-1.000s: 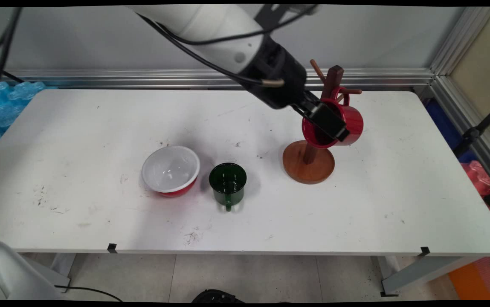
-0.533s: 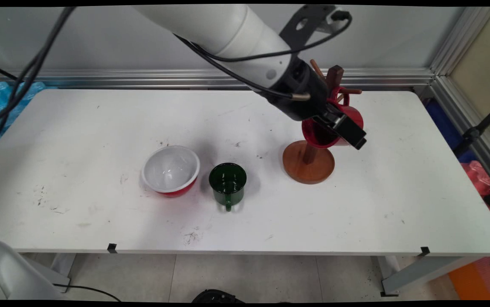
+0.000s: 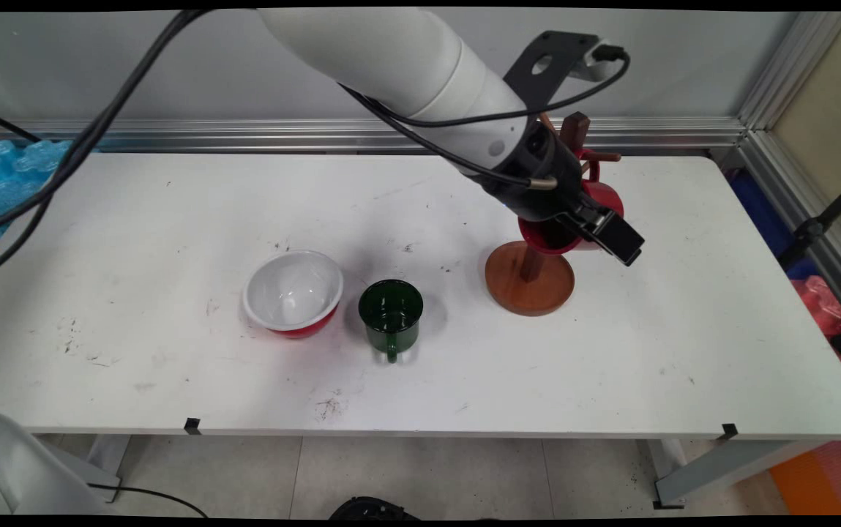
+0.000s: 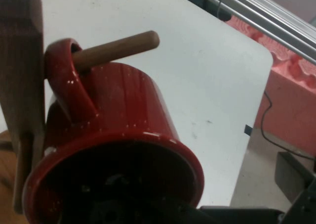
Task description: Pick up the red mug from the rack, then place the picked object on the table
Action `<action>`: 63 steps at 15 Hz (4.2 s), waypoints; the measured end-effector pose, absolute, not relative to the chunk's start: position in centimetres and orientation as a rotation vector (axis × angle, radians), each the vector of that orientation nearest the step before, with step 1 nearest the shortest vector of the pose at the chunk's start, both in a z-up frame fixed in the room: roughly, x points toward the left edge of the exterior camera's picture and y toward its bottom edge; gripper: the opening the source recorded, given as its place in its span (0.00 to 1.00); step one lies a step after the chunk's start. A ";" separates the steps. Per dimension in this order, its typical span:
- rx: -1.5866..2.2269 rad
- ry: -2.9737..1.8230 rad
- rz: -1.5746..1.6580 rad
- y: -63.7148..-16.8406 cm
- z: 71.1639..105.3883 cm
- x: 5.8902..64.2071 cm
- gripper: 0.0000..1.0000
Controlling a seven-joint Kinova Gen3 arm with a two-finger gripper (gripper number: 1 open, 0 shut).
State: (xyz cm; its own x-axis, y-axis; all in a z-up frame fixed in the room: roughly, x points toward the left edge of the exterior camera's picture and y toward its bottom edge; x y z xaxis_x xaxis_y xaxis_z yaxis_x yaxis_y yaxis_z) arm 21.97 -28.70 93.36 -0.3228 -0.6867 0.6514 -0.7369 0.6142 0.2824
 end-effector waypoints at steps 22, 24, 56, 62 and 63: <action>1.134 -2.100 0.170 -27.7 92.9 21.4 0.00; 1.134 -2.094 0.172 -27.7 93.3 21.5 0.00; 1.091 -2.039 0.137 -26.5 96.7 21.6 0.00; 1.087 -2.030 0.116 -26.1 97.1 21.1 0.00; 1.088 -2.029 0.114 -26.1 97.2 21.0 0.00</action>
